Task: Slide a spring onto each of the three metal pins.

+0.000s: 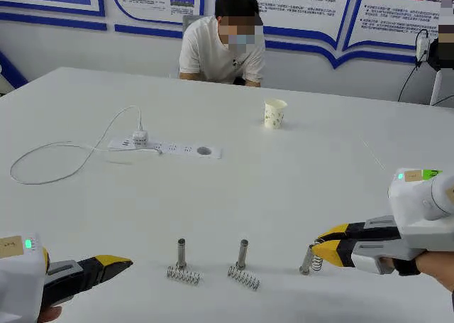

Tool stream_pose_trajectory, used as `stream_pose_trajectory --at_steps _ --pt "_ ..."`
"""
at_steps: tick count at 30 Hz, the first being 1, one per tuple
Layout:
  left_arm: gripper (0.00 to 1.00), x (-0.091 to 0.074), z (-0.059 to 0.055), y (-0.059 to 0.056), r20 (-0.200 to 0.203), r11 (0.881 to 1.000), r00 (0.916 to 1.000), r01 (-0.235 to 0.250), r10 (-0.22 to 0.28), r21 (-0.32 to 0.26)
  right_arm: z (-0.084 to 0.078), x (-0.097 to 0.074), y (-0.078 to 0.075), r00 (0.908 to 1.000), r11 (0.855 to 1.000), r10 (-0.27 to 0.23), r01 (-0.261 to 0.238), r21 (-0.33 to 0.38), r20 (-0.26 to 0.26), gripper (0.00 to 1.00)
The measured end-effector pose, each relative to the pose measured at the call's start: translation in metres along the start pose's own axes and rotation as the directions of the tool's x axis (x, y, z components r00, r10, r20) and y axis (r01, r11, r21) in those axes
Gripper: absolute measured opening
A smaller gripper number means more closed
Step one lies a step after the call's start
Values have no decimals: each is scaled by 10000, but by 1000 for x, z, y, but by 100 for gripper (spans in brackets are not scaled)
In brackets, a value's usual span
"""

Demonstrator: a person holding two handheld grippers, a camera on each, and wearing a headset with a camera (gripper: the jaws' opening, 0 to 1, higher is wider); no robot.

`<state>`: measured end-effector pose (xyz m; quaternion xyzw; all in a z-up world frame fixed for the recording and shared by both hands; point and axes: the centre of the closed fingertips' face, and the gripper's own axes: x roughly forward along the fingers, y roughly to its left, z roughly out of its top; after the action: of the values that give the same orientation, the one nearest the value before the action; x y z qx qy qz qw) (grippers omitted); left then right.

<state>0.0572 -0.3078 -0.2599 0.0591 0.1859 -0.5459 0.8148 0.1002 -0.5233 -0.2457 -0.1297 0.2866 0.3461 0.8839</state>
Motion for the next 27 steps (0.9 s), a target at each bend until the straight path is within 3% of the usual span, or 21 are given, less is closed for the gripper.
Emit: stream_pose_trajectory --at_steps 14,27 --pt "74 0 -1 1 -29 10000 10000 -42 42 -53 16 2 -21 9956 9972 -700 682 310 621 12" --pt "74 0 -3 2 -81 9999 9999 -69 68 -84 9 6 -31 9920 9919 -966 892 903 811 12"
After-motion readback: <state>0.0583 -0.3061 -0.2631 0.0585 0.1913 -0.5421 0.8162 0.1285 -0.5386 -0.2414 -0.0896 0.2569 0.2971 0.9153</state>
